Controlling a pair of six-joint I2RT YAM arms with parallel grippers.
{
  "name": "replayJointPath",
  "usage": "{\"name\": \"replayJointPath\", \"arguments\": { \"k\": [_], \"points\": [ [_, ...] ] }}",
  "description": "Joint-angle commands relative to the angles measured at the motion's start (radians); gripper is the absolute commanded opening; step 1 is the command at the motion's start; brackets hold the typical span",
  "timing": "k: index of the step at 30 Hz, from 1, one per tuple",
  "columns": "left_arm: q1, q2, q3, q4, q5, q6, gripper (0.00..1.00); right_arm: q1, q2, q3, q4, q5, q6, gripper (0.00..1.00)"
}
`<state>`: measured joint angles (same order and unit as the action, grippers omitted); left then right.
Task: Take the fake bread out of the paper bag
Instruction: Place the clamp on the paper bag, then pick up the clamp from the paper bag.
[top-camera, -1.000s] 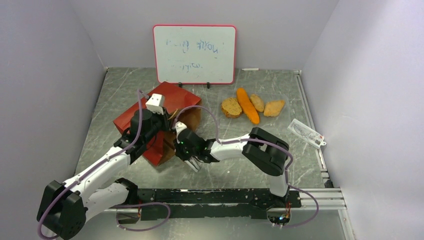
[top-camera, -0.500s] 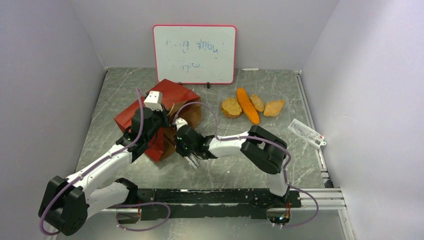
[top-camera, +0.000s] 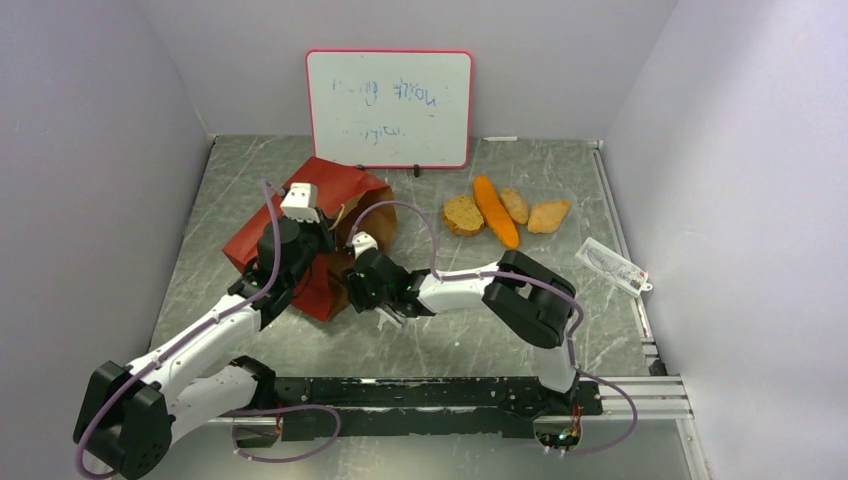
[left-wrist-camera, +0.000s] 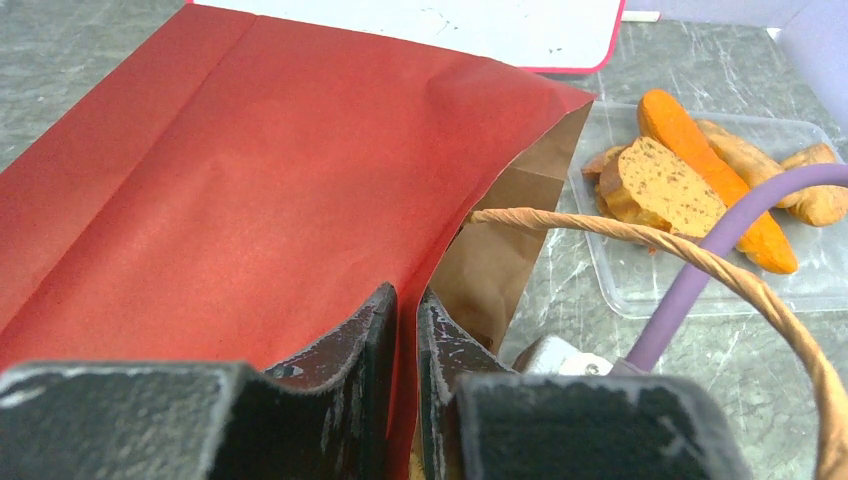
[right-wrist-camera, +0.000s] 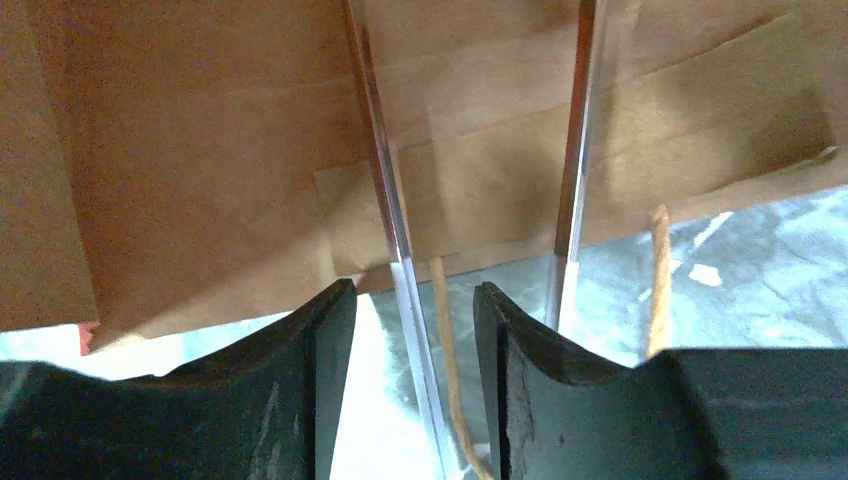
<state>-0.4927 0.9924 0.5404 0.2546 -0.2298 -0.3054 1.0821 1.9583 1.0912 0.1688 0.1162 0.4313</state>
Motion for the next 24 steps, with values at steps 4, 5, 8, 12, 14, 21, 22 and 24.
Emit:
{"name": "replayJointPath", "arguments": {
  "k": [4, 5, 8, 12, 14, 21, 22, 24],
  "points": [
    [-0.003, -0.019, -0.026, 0.066, -0.016, 0.000, 0.07, 0.012, -0.070, -0.121, -0.052, 0.110, -0.057, 0.50],
    [-0.003, -0.019, -0.028, 0.067, -0.016, 0.001, 0.07, 0.014, -0.087, -0.139, -0.040, 0.116, -0.059, 0.50],
    [-0.003, -0.018, -0.033, 0.070, -0.009, -0.001, 0.07, 0.023, -0.144, -0.181, -0.013, 0.136, -0.073, 0.52],
    [-0.002, -0.026, -0.042, 0.071, -0.009, -0.003, 0.07, 0.035, -0.203, -0.212, 0.007, 0.150, -0.100, 0.55],
    [-0.003, -0.030, -0.043, 0.068, -0.011, -0.001, 0.07, 0.041, -0.224, -0.223, 0.015, 0.150, -0.113, 0.56],
    [-0.003, -0.048, -0.054, 0.066, -0.011, 0.000, 0.07, 0.062, -0.289, -0.249, 0.031, 0.171, -0.131, 0.61],
    [-0.003, -0.052, -0.057, 0.066, -0.011, 0.000, 0.07, 0.064, -0.297, -0.254, 0.034, 0.176, -0.133, 0.61],
    [-0.003, -0.063, -0.064, 0.067, -0.010, 0.002, 0.07, 0.066, -0.303, -0.266, 0.040, 0.187, -0.139, 0.63]
  ]
}}
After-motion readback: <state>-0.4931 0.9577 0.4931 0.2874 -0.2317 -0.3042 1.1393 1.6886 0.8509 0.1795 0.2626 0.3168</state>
